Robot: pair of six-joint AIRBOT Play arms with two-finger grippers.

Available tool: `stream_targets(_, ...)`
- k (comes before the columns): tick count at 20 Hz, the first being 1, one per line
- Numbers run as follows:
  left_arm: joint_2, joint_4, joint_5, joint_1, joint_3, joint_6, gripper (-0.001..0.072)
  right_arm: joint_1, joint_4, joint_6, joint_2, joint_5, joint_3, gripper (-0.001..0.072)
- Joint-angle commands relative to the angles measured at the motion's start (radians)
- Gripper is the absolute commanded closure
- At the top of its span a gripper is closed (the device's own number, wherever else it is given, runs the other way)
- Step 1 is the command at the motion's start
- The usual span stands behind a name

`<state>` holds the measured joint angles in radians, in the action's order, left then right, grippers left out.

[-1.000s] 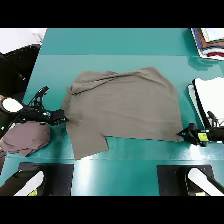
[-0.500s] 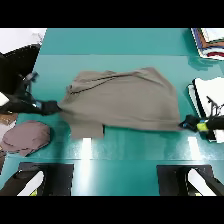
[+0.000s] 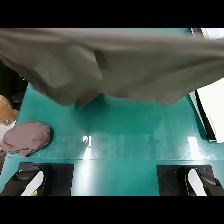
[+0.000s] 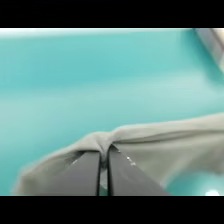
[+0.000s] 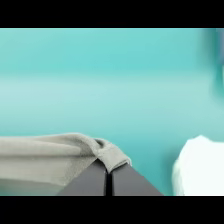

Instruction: Fold the shirts.

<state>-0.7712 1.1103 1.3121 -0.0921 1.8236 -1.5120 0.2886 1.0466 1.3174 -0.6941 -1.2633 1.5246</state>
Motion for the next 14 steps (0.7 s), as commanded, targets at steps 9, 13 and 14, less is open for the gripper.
stream_targets(9, -0.047, 0.019, -0.015, -0.001, 0.101, -0.033, 0.0683, 0.105, 0.000, 0.082, -0.217, -0.284, 0.406, 0.0695)
stream_targets(13, -0.222, 0.004, 0.072, -0.001, -0.109, -0.025, 0.0682, -0.077, 0.167, 0.118, -0.403, -0.330, 0.263, 0.0695)
stream_targets(14, -0.279, 0.004, 0.078, -0.001, -0.156, -0.024, 0.0682, -0.127, 0.241, 0.136, -0.449, -0.337, 0.209, 0.0695)
